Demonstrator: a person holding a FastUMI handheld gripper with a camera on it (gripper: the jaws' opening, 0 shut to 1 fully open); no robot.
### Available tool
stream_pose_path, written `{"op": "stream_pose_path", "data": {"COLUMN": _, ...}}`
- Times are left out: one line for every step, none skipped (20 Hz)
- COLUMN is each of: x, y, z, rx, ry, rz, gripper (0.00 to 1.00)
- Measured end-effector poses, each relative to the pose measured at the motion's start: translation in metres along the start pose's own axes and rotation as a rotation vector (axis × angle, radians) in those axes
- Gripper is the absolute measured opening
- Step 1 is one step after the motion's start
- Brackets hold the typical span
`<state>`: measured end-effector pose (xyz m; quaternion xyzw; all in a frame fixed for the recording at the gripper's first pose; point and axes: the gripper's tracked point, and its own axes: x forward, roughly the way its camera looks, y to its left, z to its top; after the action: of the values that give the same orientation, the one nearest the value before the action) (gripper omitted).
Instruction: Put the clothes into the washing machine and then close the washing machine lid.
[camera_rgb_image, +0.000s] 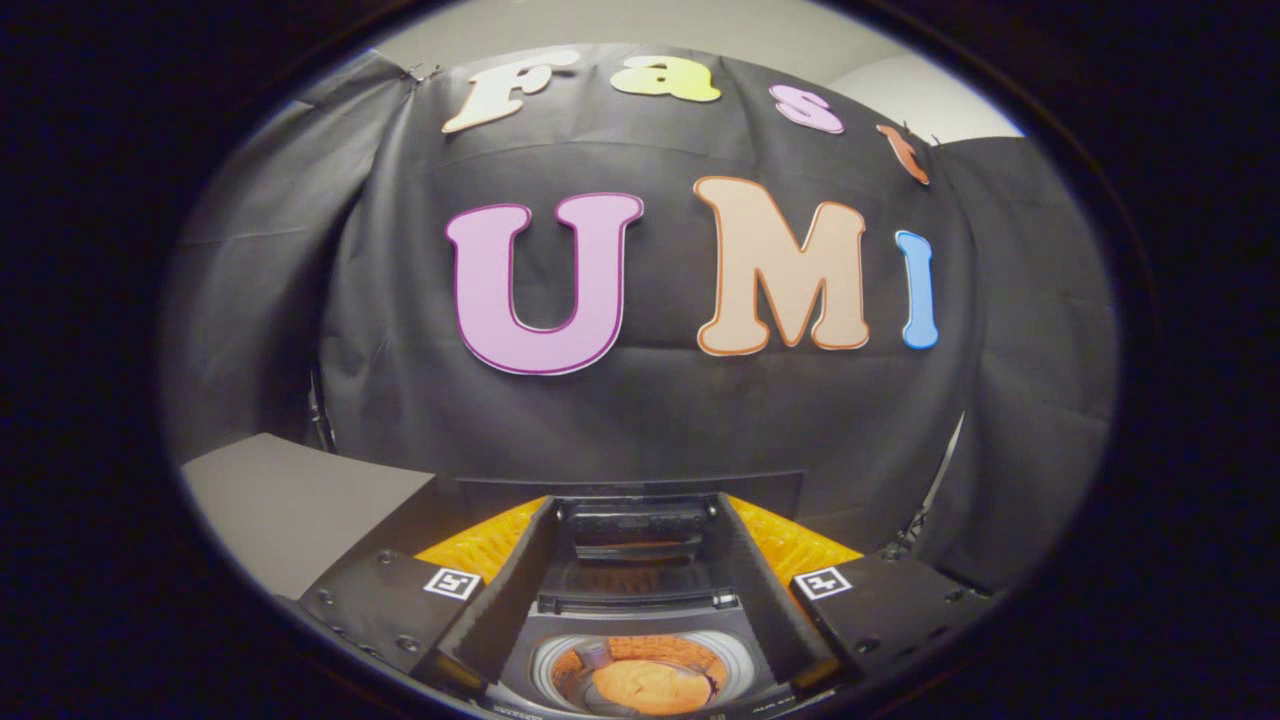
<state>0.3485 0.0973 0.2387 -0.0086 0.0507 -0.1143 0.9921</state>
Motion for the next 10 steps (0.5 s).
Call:
{"op": "stream_pose_path", "data": {"x": 0.004, "y": 0.001, "z": -0.002, "rx": 0.004, "ry": 0.005, "rz": 0.002, "gripper": 0.98}}
{"op": "stream_pose_path", "data": {"x": 0.008, "y": 0.002, "z": -0.003, "rx": 0.006, "ry": 0.01, "rz": 0.003, "gripper": 0.98}}
{"op": "stream_pose_path", "data": {"x": 0.013, "y": 0.004, "z": -0.004, "rx": 0.008, "ry": 0.014, "rz": 0.002, "gripper": 0.98}}
{"op": "stream_pose_path", "data": {"x": 0.017, "y": 0.005, "z": -0.004, "rx": 0.009, "ry": 0.017, "rz": 0.002, "gripper": 0.98}}
{"op": "stream_pose_path", "data": {"x": 0.023, "y": 0.007, "z": -0.005, "rx": 0.008, "ry": 0.021, "rz": 0.005, "gripper": 0.98}}
{"op": "stream_pose_path", "data": {"x": 0.029, "y": 0.01, "z": -0.007, "rx": 0.004, "ry": 0.027, "rz": 0.009, "gripper": 0.98}}
{"op": "stream_pose_path", "data": {"x": 0.037, "y": 0.011, "z": -0.008, "rx": -0.004, "ry": 0.032, "rz": 0.012, "gripper": 0.98}}
{"op": "stream_pose_path", "data": {"x": 0.045, "y": 0.014, "z": -0.01, "rx": -0.012, "ry": 0.035, "rz": 0.014, "gripper": 0.98}}
{"op": "stream_pose_path", "data": {"x": 0.053, "y": 0.015, "z": -0.01, "rx": -0.021, "ry": 0.037, "rz": 0.013, "gripper": 0.98}}
{"op": "stream_pose_path", "data": {"x": 0.062, "y": 0.015, "z": -0.01, "rx": -0.029, "ry": 0.035, "rz": 0.007, "gripper": 0.98}}
